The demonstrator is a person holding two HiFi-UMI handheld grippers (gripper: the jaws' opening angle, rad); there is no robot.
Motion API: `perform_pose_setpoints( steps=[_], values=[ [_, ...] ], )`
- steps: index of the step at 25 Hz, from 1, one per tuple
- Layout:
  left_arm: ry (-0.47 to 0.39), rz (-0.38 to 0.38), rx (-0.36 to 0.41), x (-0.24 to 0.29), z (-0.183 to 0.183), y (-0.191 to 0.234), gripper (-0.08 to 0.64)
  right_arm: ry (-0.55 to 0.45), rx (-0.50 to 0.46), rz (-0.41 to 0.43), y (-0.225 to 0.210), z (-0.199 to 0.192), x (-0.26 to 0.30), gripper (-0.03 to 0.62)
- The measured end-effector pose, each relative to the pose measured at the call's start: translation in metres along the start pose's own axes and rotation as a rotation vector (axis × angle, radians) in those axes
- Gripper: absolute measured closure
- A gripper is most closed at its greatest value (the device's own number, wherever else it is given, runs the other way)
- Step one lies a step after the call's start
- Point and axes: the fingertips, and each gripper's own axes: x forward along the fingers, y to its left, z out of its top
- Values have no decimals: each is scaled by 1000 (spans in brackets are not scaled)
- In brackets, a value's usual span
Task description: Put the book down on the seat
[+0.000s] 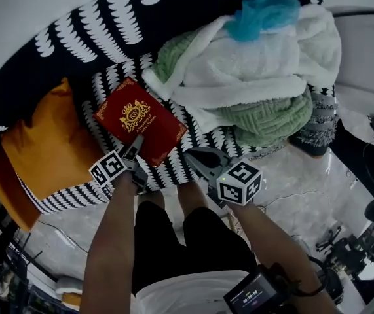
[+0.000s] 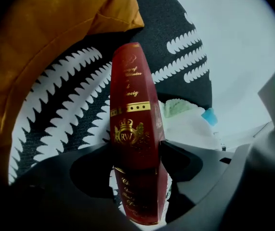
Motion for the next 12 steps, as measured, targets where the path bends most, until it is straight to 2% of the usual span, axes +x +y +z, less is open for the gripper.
perform_pose_setpoints(
  steps=[2,4,6,12],
  values=[
    [16,51,-16,2,0,10,249,3,7,0,-2,-3,2,578],
    [46,147,-29,2,-3,26,236,12,7,2,-4,-5,4,578],
    [86,244,-11,2,-9,39,268,23,4,5,-5,-7,4,578],
    [71,247,18,-1,-10,36,265,42,-7,18,-2,-9,0,578]
  ],
)
